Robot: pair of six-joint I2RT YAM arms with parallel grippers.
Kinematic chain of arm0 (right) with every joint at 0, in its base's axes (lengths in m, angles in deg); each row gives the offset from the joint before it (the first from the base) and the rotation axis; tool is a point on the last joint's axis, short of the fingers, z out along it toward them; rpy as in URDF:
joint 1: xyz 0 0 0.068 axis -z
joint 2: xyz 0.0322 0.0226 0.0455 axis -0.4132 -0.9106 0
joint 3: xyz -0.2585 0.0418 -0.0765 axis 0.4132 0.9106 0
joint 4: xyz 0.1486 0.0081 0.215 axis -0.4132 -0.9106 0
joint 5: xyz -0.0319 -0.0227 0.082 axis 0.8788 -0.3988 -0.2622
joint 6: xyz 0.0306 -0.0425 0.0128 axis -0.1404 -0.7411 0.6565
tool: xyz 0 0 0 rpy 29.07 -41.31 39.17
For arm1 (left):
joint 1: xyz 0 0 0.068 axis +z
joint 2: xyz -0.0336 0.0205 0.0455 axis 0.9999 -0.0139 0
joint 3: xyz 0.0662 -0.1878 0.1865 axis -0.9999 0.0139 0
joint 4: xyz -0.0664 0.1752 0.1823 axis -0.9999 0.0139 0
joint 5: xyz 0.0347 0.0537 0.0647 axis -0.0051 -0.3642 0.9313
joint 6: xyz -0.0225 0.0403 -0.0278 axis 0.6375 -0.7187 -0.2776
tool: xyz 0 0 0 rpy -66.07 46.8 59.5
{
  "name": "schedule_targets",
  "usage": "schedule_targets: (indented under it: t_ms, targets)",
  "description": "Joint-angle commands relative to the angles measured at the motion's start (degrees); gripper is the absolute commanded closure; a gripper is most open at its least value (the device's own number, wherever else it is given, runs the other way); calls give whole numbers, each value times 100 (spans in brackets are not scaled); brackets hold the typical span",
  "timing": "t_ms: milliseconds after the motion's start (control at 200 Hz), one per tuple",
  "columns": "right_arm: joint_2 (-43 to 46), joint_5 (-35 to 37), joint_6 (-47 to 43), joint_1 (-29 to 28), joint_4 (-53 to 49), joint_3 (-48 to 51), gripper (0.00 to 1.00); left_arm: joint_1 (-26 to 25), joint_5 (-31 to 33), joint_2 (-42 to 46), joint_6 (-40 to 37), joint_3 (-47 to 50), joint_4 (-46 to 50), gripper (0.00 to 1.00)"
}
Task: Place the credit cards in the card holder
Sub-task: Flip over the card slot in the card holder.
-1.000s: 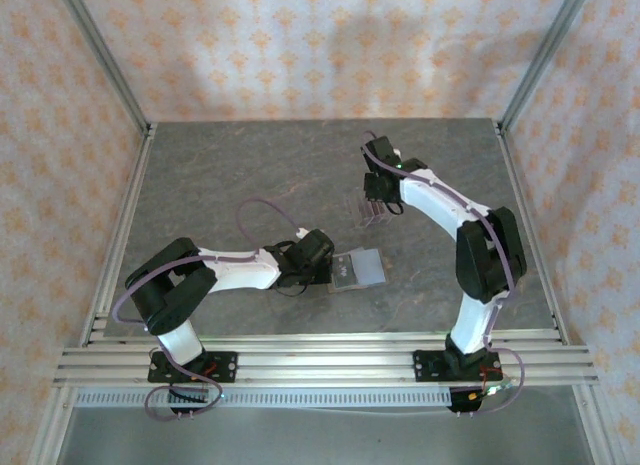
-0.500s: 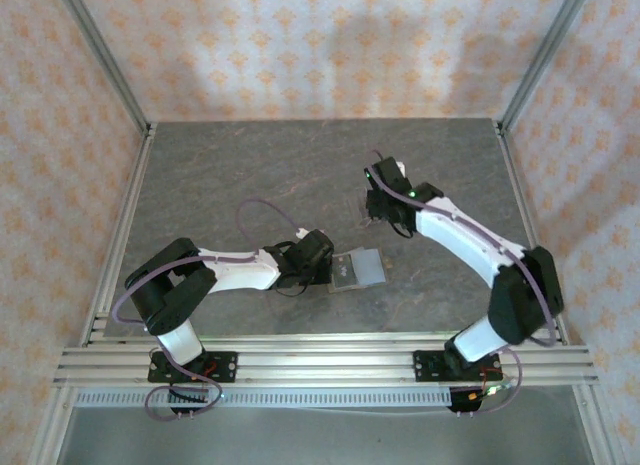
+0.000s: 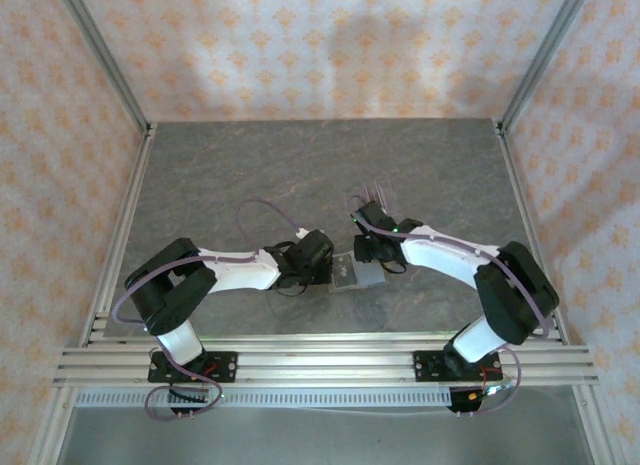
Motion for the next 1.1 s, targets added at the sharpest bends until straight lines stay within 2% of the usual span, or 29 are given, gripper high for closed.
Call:
schedule_targets:
  t_ms: [0, 405, 706, 966, 1096]
  targets:
    - [-258, -50, 70, -39, 360, -51, 62, -87, -65, -386, -85, 195, 290, 100]
    - [-709, 142, 237, -98, 492, 172, 66, -93, -43, -382, -94, 169, 353, 99]
    - [-83, 93, 363, -136, 454, 440, 89, -91, -56, -444, -94, 148, 336, 99]
    - [500, 445, 268, -136, -127, 291, 100, -88, -43, -523, -59, 192, 242, 99]
    - [587, 271, 266, -136, -144, 295, 100, -89, -43, -523, -56, 222, 206, 99]
